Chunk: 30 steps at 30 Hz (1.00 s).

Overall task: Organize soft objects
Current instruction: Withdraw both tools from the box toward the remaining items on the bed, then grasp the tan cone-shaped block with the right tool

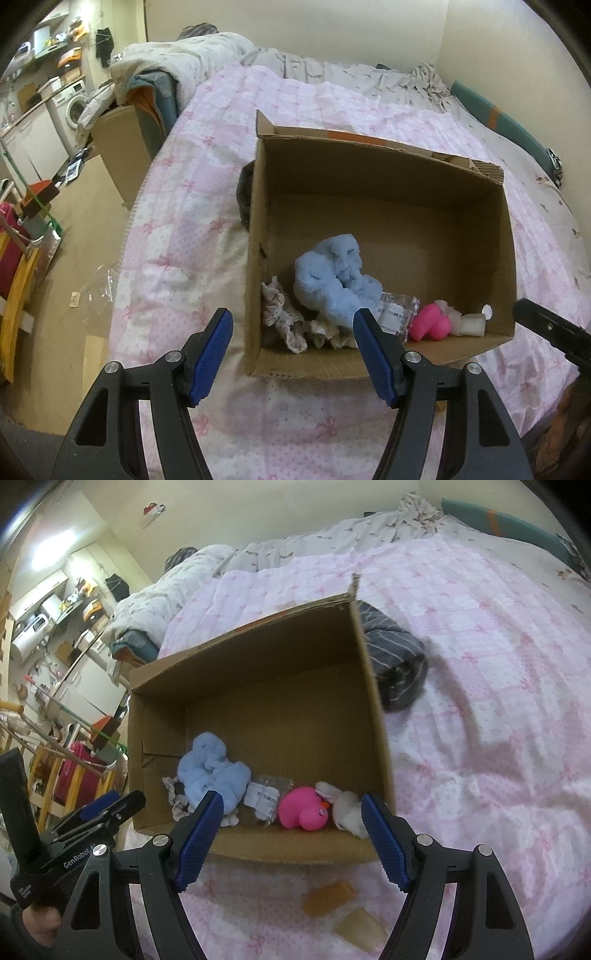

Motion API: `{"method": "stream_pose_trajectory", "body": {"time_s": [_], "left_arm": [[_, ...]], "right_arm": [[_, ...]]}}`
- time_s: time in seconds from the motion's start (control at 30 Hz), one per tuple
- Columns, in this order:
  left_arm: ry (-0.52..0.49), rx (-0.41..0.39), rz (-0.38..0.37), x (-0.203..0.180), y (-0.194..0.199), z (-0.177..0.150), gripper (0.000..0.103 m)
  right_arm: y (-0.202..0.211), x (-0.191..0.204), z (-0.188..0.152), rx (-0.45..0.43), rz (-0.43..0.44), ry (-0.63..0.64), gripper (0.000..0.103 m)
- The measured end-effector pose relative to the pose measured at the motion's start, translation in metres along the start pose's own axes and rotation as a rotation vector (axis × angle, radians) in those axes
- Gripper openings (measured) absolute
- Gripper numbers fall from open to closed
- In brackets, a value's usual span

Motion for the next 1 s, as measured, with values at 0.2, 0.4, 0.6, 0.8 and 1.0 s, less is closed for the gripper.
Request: {"method": "stream_pose_trajectory", "body": {"time_s": [0.2, 0.4, 0.6, 0.8, 1.0], "left_arm": [[0.009, 0.003, -0.001, 0.002, 0.013, -0.013, 0.065], [0.019, 0.026, 0.013, 0.004, 0.022, -0.034, 0.065], [0.027, 0.032, 0.025, 0.006, 0.027, -0.045, 0.065], [0.044, 0.048, 0.041, 0.013, 0.025, -0.05, 0.065], [0.056, 0.062, 0.043, 0.015, 0.02, -0.053, 0.065]], "right_arm": [[0.019, -0.016, -0.013, 0.005, -0.03, -0.013, 0.082], [0.031, -0.034, -0.028, 0.031, -0.059, -0.036, 0.082], [0.032, -0.046, -0.041, 0.078, -0.07, -0.087, 0.082], [0.018, -0.055, -0.059, 0.167, -0.119, -0.102, 0.082], [0.003, -0.075, -0.078, 0.262, -0.164, -0.163, 0.082]]}}
Point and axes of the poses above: each gripper's, at about its wrist camera, not at the fingertips, and y roughly against the way its jaws point, x to its left, z to its top, the point moved 10 cm from there along -y, roughly the way its jaws point, and after that the axes turned 3 degrees about -x, right-handed, at the moved point
